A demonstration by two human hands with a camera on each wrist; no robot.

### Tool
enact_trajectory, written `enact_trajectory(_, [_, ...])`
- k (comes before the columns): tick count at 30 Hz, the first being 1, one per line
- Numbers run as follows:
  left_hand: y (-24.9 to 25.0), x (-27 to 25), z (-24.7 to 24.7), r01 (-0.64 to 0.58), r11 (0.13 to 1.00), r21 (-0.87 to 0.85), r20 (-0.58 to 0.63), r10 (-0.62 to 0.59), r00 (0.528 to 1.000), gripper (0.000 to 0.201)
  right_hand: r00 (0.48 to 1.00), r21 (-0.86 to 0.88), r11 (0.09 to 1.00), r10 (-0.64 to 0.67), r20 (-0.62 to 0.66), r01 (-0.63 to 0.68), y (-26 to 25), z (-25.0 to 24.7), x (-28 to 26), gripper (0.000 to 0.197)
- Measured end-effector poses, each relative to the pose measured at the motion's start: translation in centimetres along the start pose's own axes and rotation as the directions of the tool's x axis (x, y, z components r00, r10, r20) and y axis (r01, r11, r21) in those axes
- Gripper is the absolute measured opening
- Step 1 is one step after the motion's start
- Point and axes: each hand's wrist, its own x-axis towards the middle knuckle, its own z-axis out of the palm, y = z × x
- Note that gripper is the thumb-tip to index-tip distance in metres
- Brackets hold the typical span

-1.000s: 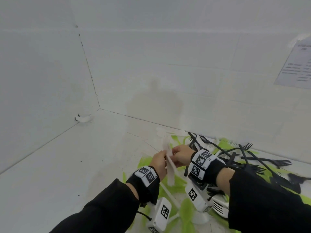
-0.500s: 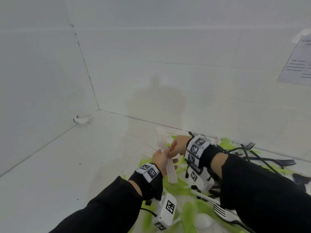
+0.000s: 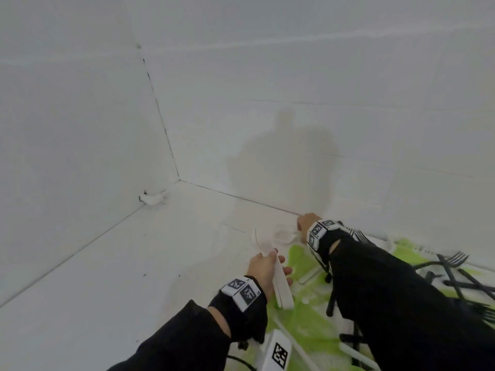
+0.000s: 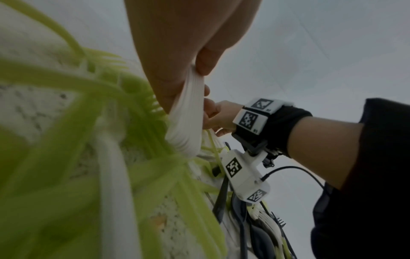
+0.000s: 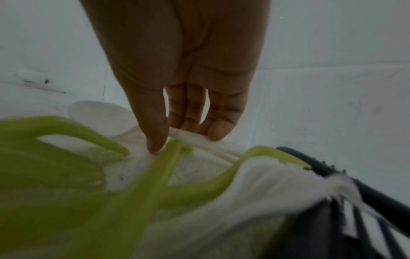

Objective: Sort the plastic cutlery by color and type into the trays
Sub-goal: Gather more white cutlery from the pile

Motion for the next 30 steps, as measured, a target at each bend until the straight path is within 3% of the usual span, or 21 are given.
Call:
enact_trajectory(3, [-0.5,0.0,0.0,0.011,1.0,0.003,-0.017,-0.011,1.0,0.014,0.999,-0.046,0.999,0.015,0.032,-0.014,0.3,0.1,-0.1,0.031])
enact_trajectory(5, [-0.8,-0.3,0.0,0.01,1.0,0.012,-0.02,-0.01,1.0,0.013,1.0,-0.014,1.0,0.014,0.024,-0.013,0.5,0.0,-0.4,0.018])
enact_trajectory(6, [-1.0,-0.5,0.0,0.009,1.0,0.015,-0.02,-0.009,1.0,0.013,1.0,0.04,0.999,-0.008,-0.008,0.009,0.8,-0.1,-0.5,0.015])
enact_trajectory(9, [-1.2,-0.9,0.0,-0.005,1.0,0.019,-0.028,0.006,1.0,0.013,0.992,0.186,0.982,0.002,-0.129,0.023,1.4,-1.9,-2.0,0.04])
enact_trajectory(12, [-0.8,-1.3,0.4,-0.033,0.999,0.012,-0.041,0.034,0.999,0.013,0.95,0.368,0.927,0.046,-0.308,0.075,1.8,-4.1,-5.0,0.014])
enact_trajectory(14, [-0.7,-1.7,0.9,-0.052,0.999,0.015,-0.041,0.053,0.998,0.012,0.94,0.42,0.903,0.062,-0.337,0.091,1.8,-5.2,-7.2,0.021])
enact_trajectory(19, [-1.0,-3.6,2.9,-0.067,0.997,-0.03,0.005,0.067,0.998,0.014,0.956,0.577,0.811,0.083,-0.281,0.099,1.3,-4.6,-14.6,0.029])
enact_trajectory(23, [-2.5,-5.2,4.3,-0.041,0.997,-0.062,0.11,0.047,0.993,0.025,0.982,0.695,0.713,0.051,-0.183,0.092,1.0,-1.9,-19.8,0.019])
enact_trajectory(25, [-3.8,-5.8,4.9,-0.027,0.996,-0.083,0.155,0.039,0.987,0.033,0.977,0.704,0.705,0.074,-0.2,0.09,1.0,-0.7,-21.7,0.014])
enact_trajectory(28, [-6.0,-6.7,5.2,-0.026,0.999,-0.043,0.131,0.031,0.991,0.037,0.968,0.659,0.746,0.087,-0.237,0.095,1.3,1.0,-24.0,0.018])
enact_trajectory(30, [-7.1,-7.4,5.0,-0.045,0.999,0.029,0.092,0.042,0.995,0.03,0.977,0.712,0.695,0.066,-0.201,0.1,1.6,2.2,-25.3,0.02])
